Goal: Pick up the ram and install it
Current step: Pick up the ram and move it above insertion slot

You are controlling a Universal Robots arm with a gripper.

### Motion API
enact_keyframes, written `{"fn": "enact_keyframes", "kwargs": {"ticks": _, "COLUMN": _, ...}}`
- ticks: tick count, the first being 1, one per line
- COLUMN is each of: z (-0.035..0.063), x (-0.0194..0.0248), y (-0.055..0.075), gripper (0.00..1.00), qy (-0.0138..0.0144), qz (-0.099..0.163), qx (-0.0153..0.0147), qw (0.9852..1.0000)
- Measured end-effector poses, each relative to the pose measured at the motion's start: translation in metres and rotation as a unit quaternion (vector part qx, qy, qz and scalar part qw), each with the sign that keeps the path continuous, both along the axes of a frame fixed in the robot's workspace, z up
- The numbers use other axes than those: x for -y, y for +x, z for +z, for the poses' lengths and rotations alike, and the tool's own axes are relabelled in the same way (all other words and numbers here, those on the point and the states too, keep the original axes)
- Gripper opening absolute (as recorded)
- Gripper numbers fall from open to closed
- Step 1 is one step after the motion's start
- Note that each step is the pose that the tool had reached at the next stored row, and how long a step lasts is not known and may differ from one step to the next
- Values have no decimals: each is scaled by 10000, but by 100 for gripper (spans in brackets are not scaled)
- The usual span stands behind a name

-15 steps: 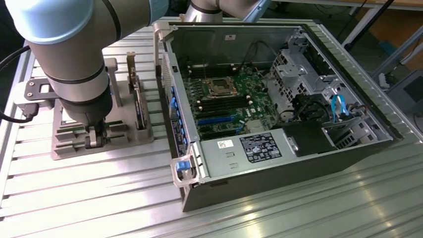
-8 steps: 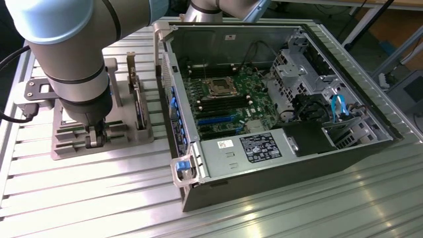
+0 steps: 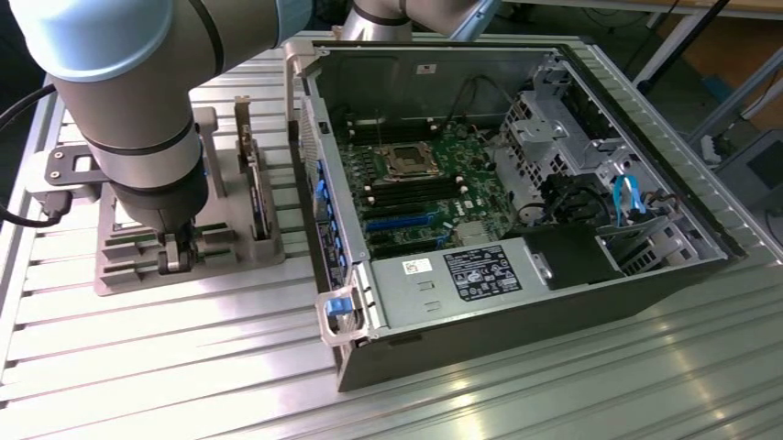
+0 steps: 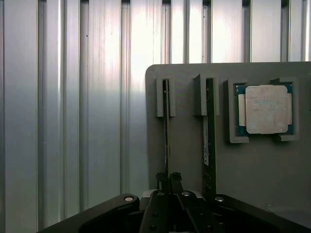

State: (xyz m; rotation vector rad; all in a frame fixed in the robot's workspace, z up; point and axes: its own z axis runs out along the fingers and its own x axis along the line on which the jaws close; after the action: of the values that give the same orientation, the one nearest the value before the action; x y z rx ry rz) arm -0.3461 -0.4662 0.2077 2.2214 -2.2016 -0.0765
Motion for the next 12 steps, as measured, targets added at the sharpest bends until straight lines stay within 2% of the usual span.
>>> {"fn": "enact_keyframes", "kwargs": {"ticks": 12, "z": 2, "x": 0, "y": 0, "gripper": 12, "qy": 0, "qz": 0, "qx": 1, "qw": 10000}}
